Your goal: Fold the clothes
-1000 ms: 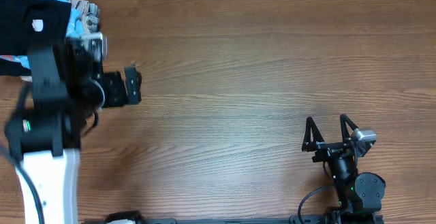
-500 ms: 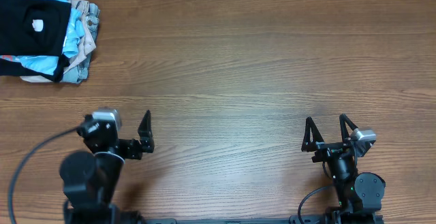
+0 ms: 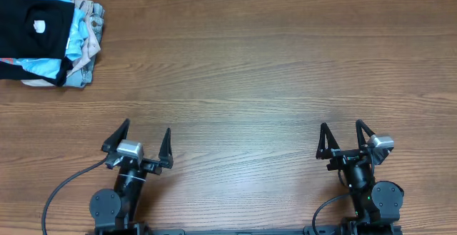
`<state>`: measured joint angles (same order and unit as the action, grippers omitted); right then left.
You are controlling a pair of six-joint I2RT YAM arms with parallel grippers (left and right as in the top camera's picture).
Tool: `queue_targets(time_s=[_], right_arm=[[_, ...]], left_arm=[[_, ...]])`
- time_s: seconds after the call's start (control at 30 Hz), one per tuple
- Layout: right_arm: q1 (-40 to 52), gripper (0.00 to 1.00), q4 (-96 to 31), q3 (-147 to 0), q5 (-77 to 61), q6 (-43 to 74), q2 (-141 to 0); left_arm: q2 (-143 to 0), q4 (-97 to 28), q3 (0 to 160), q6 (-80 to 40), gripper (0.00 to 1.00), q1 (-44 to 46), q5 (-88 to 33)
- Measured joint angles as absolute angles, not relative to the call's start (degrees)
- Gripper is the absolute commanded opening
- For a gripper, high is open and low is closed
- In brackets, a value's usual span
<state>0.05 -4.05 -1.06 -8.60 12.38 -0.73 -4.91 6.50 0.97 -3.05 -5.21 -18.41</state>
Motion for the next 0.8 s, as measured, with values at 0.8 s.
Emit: queue_targets(time_s=[0.8], right_arm=[[0.05, 1.00, -4.05, -1.06, -8.60, 12.38, -0.73]], left_arm=[[-0.84, -3.14, 0.47, -2.90, 1.00, -4.84, -13.87]])
